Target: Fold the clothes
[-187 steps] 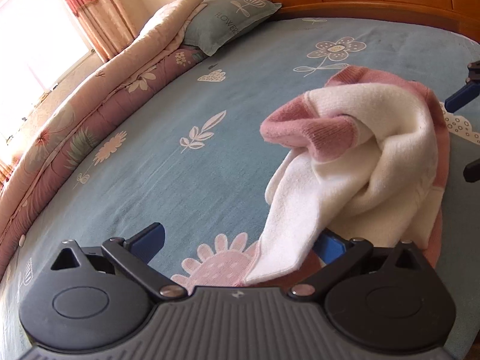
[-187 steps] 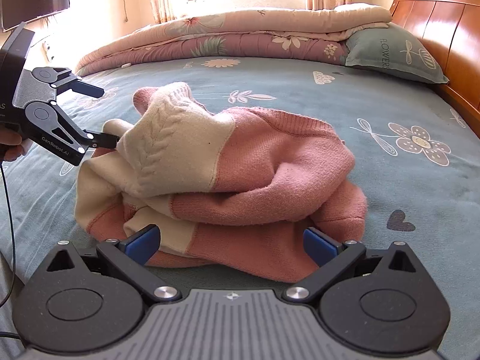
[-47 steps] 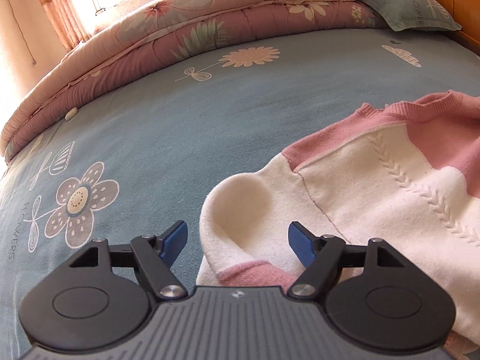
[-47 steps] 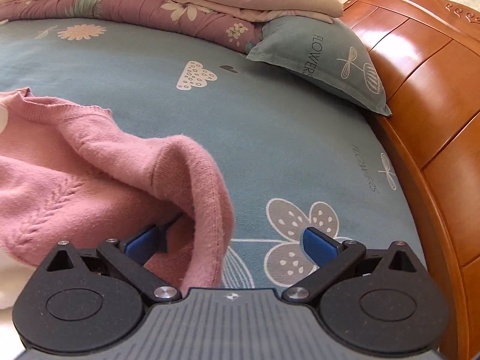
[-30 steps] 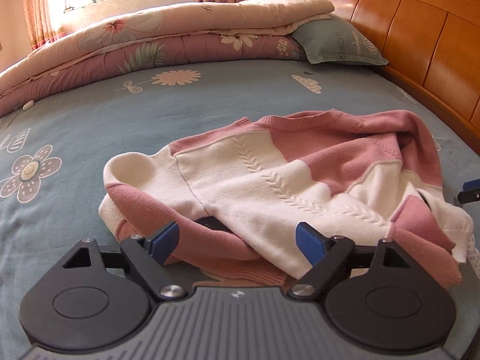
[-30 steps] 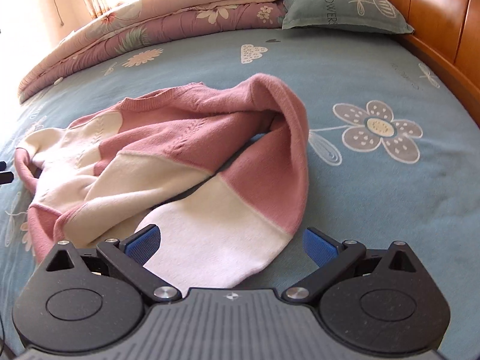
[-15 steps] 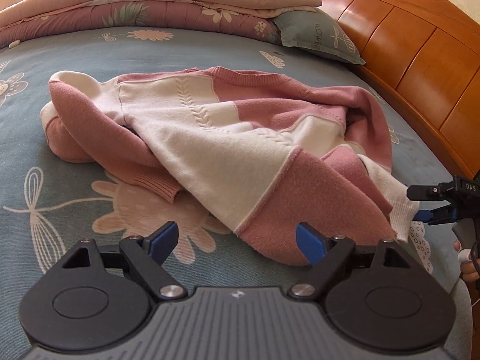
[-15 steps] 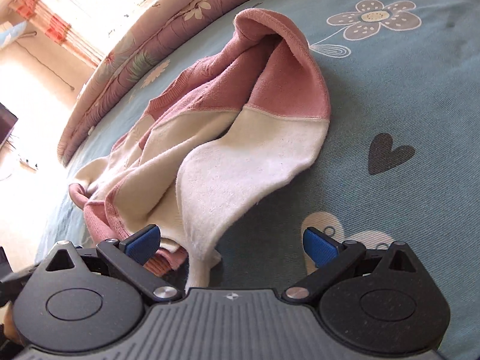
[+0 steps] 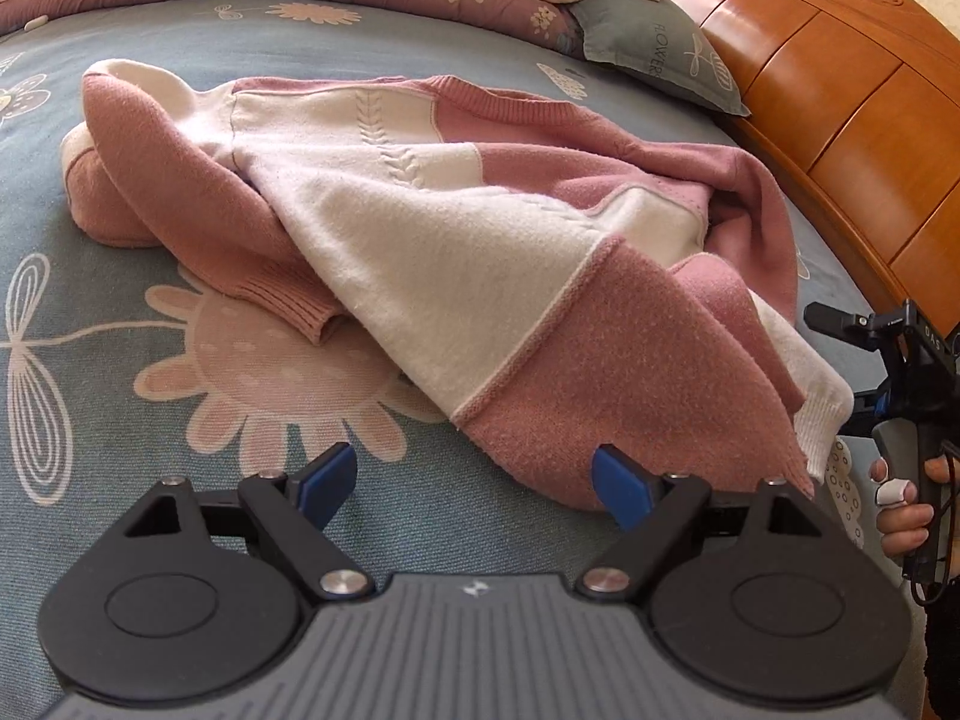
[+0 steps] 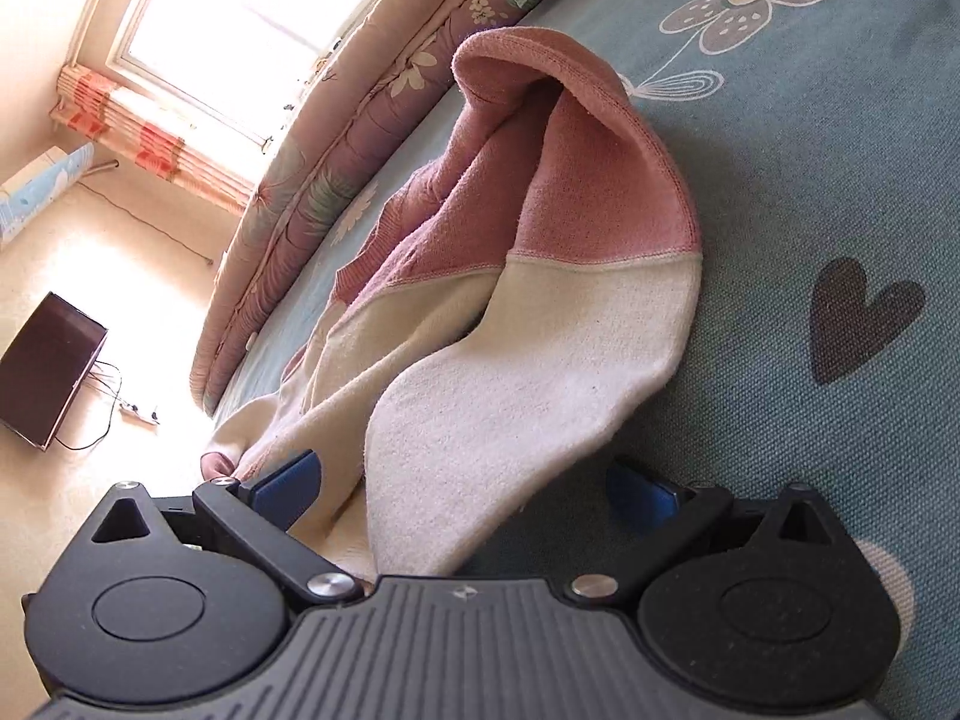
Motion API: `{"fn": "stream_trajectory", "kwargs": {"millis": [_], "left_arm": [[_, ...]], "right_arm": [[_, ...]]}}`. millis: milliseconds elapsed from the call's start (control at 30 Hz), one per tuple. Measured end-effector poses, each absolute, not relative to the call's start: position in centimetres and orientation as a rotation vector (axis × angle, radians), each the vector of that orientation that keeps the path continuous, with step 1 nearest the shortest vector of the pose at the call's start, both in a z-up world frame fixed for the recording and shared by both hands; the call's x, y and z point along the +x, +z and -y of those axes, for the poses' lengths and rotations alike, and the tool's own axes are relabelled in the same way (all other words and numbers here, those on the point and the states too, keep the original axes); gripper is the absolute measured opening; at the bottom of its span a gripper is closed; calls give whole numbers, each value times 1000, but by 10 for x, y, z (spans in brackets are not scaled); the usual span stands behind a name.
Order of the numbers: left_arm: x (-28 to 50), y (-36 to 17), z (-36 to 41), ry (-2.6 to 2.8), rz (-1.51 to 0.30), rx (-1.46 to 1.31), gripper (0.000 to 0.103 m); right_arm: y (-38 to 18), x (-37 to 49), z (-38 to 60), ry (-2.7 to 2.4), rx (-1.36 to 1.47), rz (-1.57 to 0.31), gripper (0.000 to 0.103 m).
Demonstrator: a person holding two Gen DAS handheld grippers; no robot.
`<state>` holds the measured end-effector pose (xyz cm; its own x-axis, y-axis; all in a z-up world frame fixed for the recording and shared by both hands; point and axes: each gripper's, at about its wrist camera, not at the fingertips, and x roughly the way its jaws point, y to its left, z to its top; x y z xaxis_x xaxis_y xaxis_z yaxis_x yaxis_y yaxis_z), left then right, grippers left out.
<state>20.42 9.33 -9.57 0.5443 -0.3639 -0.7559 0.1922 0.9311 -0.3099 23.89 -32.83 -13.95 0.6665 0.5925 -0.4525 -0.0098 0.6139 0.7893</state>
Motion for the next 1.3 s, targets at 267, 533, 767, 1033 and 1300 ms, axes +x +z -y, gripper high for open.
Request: {"fn": "stream_trajectory", "kwargs": {"millis": [267, 533, 767, 1033, 1300], "left_arm": [[204, -104, -95, -339, -943, -240, 88], [201, -108, -98, -354, -916, -264, 94], [202, -109, -95, -355, -914, -254, 94], [201, -109, -95, -361, -913, -245, 94], [199, -109, -93, -363, -905, -224, 96]], "right_arm": [[-143, 245, 332, 406, 883, -751, 103], [-151, 224, 331, 473, 1011, -795, 103], [-142, 241, 326, 415, 1028, -785, 102], [-148, 257, 325, 575, 1129, -718, 103], [-107, 253, 335, 365, 752, -797, 103]]}}
